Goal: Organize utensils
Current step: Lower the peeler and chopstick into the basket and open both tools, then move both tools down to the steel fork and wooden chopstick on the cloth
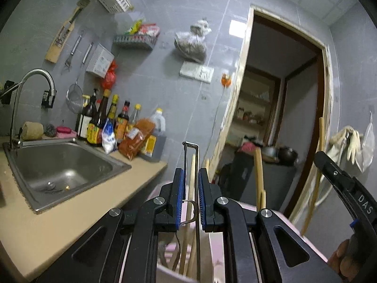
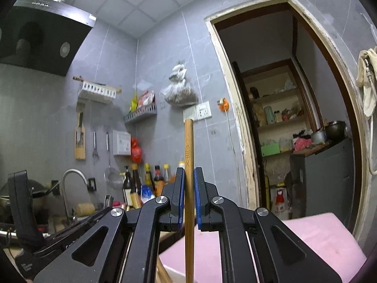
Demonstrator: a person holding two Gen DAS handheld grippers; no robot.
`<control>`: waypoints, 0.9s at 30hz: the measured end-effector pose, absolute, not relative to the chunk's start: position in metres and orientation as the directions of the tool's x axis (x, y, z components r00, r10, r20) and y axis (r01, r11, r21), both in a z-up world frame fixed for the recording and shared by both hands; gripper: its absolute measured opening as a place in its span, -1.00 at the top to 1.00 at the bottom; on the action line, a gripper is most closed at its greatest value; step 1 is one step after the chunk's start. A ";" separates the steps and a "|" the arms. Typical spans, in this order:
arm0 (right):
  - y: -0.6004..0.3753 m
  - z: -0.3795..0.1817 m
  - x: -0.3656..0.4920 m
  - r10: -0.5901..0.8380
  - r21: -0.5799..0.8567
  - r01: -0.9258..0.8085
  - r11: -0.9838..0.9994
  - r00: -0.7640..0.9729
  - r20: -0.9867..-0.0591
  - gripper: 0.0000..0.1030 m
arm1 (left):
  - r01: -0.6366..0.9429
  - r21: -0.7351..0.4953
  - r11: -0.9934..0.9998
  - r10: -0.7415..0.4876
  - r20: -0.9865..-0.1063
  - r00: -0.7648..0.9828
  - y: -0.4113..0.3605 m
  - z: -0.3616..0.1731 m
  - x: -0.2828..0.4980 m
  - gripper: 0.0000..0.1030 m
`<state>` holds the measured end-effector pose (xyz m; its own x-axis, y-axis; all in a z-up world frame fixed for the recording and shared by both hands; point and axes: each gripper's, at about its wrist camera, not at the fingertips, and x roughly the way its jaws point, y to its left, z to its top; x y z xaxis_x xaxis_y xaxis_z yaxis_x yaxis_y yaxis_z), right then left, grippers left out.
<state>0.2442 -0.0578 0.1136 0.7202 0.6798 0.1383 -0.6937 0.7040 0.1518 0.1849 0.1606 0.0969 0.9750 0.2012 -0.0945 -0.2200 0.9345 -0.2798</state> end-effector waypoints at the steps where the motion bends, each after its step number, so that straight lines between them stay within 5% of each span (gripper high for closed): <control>1: -0.059 0.112 0.244 0.685 0.151 -0.696 0.702 0.718 0.124 0.89 | -0.217 -0.274 0.937 0.190 -0.120 0.974 0.160 0.096 0.185 0.80; 7: -0.062 0.106 0.240 0.734 0.150 -0.725 0.672 0.679 -0.005 0.87 | -0.191 -0.284 0.940 0.124 -0.238 0.963 0.160 0.090 0.186 0.76; 9: -0.062 0.104 0.237 0.747 0.143 -0.735 0.662 0.663 -0.047 0.87 | -0.179 -0.286 0.941 0.105 -0.257 0.961 0.159 0.091 0.185 0.60; 11: -0.063 0.102 0.233 0.748 0.137 -0.736 0.663 0.659 -0.080 0.86 | -0.156 -0.303 0.940 0.079 -0.251 0.965 0.158 0.091 0.180 0.23; 15: -0.074 0.103 0.221 0.749 0.136 -0.737 0.662 0.657 -0.084 0.82 | -0.131 -0.295 0.946 0.063 -0.231 0.971 0.151 0.101 0.168 0.13; 22: -0.099 0.114 0.204 0.726 0.138 -0.714 0.686 0.682 -0.081 0.34 | -0.112 -0.198 0.974 0.069 -0.212 0.975 0.123 0.120 0.147 -0.45; 27: -0.127 0.116 0.190 0.681 0.096 -0.674 0.732 0.727 -0.090 -0.05 | -0.055 -0.138 0.989 0.023 -0.222 0.975 0.100 0.118 0.138 -0.65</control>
<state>0.1901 -0.1272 0.1161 0.7267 0.6810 -0.0903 -0.6743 0.7322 0.0959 0.1376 0.1000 0.1177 0.9748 0.0230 -0.2219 -0.0548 0.9889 -0.1381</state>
